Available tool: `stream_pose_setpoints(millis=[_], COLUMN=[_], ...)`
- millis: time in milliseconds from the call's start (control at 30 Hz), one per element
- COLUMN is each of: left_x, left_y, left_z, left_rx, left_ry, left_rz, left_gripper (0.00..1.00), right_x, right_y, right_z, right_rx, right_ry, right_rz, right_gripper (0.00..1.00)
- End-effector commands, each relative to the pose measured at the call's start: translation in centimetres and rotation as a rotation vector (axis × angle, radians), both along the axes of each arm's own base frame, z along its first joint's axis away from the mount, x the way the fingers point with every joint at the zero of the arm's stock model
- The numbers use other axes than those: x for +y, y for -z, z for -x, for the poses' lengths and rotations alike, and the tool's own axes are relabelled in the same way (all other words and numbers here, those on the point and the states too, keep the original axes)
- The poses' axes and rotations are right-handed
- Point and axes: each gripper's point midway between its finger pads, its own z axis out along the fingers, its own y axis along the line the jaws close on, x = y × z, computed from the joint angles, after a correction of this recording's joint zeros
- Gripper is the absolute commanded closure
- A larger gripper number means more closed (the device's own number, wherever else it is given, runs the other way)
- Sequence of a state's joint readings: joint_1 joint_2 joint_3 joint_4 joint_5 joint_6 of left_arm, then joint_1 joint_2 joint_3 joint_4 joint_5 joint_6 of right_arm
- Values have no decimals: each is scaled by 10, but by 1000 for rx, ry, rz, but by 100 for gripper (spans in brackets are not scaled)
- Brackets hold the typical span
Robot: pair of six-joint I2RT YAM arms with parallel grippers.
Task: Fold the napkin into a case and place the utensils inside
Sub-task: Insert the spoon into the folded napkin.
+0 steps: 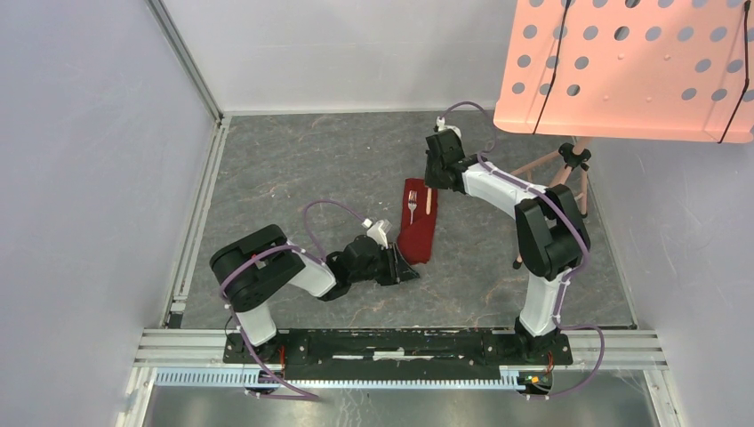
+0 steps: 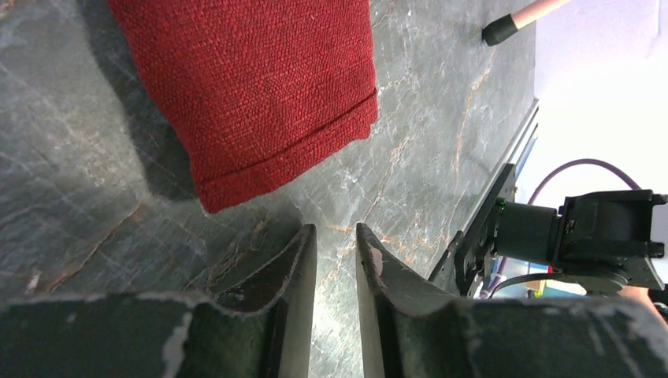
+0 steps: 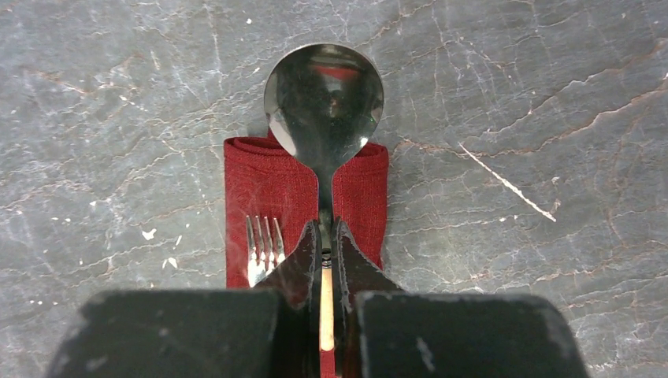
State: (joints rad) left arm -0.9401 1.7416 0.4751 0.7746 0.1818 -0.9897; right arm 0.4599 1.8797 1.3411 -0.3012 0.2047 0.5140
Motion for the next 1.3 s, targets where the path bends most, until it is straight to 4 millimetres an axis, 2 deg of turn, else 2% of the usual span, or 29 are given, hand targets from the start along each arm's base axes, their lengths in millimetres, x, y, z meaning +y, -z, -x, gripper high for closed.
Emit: stream_pose_setpoints(millis=[0,200,367,500,1267], left_x=[-8,-7,-5,-3,3], left_y=[-5,2,6,7,24], left_z=[-13,-17,-16,-16,-24], left_rx=[-22,-20,-14,-14,-15], left_ry=[-61,-78,-85,-90,-136], left_rz=[40,23,14,12,-43], left_gripper=[68,68,69,69,69], right_x=[6,10,10,13,18], right_y=[-13,-4,-3,3,13], right_z=[-20,-15,-25,-25,30], right_rx=[-57,-42,-52,-29,33], right_ry=[13,7,19,19,31], right_rz=[-7,-30,-18,-19,-87], right_gripper=[100,100,100,100,100])
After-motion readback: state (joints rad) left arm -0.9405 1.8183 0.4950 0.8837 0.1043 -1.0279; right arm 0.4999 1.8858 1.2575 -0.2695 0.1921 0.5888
